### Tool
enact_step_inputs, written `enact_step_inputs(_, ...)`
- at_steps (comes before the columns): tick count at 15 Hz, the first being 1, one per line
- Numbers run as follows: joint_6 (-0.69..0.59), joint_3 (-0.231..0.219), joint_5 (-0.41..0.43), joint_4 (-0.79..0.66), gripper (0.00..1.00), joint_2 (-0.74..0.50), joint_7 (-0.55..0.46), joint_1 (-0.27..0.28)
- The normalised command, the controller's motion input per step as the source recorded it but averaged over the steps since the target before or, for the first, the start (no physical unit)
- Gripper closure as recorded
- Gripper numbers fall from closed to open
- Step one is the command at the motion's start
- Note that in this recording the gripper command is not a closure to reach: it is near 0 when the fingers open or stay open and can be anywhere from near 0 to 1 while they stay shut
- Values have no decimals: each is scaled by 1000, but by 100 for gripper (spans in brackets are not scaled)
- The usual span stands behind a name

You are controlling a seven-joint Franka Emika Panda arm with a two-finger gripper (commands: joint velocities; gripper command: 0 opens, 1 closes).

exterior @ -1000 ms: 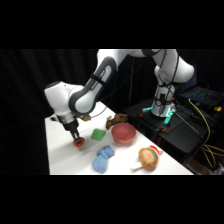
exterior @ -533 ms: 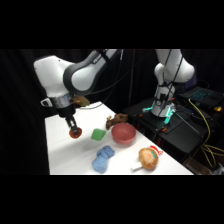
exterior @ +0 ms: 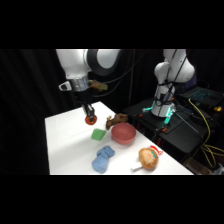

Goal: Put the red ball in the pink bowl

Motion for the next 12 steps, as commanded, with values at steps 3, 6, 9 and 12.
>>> enact_step_inputs(3,305,-60,86,-830,2,-644,38,69)
enact_step_inputs(6,333,-65,119,-710,16,-504,34,84)
enact_step_inputs(9,391,-70,126,-615,17,-368,-17,94)
enact_step_inputs(12,424,-78,134,-505,22,-208,-75,91)
